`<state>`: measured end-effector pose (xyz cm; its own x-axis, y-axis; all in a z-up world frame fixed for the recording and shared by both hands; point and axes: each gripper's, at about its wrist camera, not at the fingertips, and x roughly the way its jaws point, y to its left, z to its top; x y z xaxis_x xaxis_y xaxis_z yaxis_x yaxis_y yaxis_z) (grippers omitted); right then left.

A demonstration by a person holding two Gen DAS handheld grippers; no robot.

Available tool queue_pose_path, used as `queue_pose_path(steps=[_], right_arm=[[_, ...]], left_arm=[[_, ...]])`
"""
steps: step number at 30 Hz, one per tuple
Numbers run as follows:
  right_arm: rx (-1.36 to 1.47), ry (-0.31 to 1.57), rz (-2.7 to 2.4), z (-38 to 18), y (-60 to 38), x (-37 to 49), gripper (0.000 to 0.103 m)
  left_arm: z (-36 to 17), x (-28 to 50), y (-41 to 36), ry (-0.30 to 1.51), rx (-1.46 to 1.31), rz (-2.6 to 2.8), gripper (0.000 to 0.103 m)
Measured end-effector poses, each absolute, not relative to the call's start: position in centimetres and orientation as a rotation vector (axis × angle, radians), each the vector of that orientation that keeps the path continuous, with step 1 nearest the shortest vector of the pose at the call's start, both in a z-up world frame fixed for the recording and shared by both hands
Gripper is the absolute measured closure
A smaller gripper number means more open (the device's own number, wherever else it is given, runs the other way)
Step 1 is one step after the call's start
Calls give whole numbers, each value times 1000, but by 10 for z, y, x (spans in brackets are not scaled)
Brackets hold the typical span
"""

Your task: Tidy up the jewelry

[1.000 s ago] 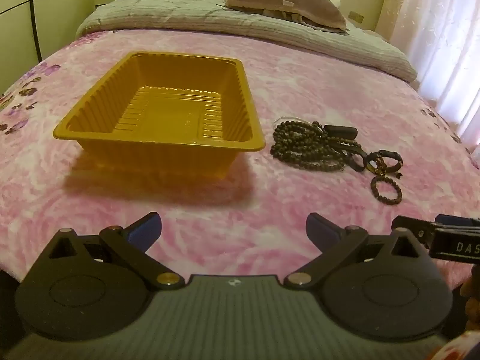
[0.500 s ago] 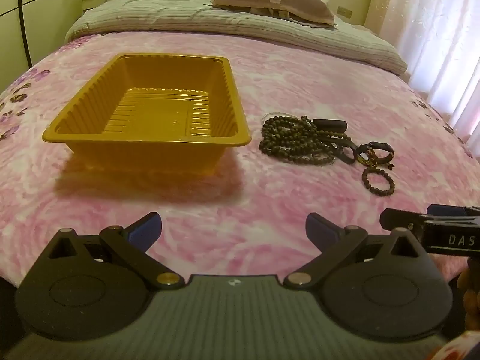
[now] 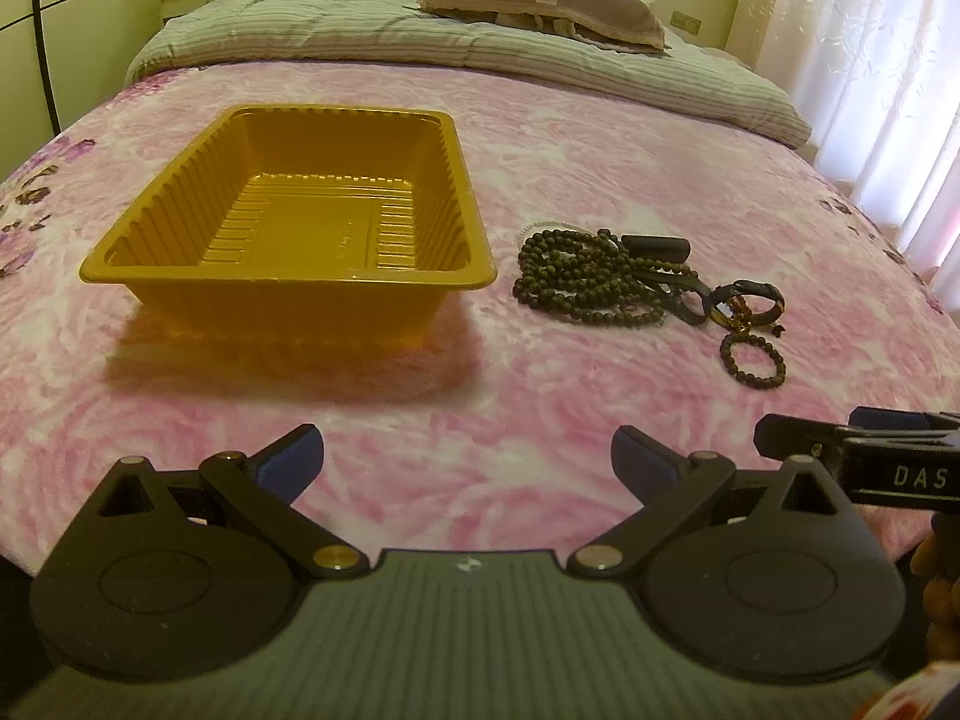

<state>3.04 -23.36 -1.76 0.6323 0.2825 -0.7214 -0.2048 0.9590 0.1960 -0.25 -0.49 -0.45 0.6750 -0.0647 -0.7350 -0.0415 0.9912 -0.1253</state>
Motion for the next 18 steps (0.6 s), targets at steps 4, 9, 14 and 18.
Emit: queue_pose_path(steps=[4,9,14,18], right_arm=[[100,841,279,-18,-234,30,0],[101,842,280,-18,-234,30,1],[102,843,280,-19,-234,30,0],[102,844,279,-19,-234,31,0]], left_arm=[[-5,-2,-6,830,-134,-15,2],[-5,-2,-6,830,-135,-14,2],[-5,-2,-6,833,-136,-16,2],[-5,-1,-7,833,-139,-19,2]])
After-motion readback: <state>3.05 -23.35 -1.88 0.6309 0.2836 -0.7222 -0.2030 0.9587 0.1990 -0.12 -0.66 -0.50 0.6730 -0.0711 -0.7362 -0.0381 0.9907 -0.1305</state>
